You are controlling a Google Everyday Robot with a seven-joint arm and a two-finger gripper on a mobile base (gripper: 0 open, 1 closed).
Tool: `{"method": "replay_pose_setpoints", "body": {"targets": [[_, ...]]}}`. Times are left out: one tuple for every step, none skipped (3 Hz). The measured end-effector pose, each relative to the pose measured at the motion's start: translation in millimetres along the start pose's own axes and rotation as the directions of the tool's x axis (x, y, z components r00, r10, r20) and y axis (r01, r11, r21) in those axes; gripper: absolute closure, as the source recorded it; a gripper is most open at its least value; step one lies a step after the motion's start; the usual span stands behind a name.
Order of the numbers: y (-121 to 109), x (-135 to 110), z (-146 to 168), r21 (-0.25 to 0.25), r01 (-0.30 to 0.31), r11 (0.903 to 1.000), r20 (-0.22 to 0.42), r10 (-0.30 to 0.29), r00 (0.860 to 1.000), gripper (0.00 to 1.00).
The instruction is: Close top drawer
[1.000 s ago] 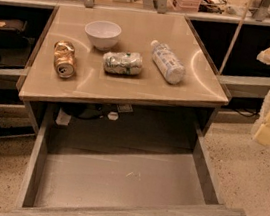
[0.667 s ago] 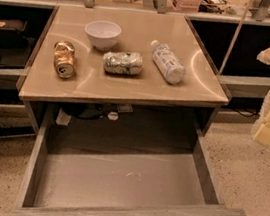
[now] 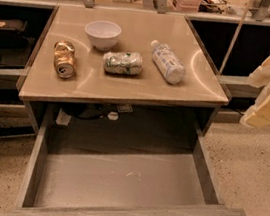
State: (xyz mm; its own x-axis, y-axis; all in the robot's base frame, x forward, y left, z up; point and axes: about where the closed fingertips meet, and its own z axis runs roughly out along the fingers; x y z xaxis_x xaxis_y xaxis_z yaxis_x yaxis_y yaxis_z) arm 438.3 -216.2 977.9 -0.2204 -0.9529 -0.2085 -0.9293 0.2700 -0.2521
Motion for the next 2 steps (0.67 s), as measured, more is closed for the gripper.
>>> {"method": "replay_pose_setpoints", "body": {"targets": [[0.0,0.0,0.0,0.0,0.0,1.0,0.0,0.0,1.0,0.65],[0.0,0.0,0.0,0.0,0.0,1.0,0.0,0.0,1.0,0.89]]}}
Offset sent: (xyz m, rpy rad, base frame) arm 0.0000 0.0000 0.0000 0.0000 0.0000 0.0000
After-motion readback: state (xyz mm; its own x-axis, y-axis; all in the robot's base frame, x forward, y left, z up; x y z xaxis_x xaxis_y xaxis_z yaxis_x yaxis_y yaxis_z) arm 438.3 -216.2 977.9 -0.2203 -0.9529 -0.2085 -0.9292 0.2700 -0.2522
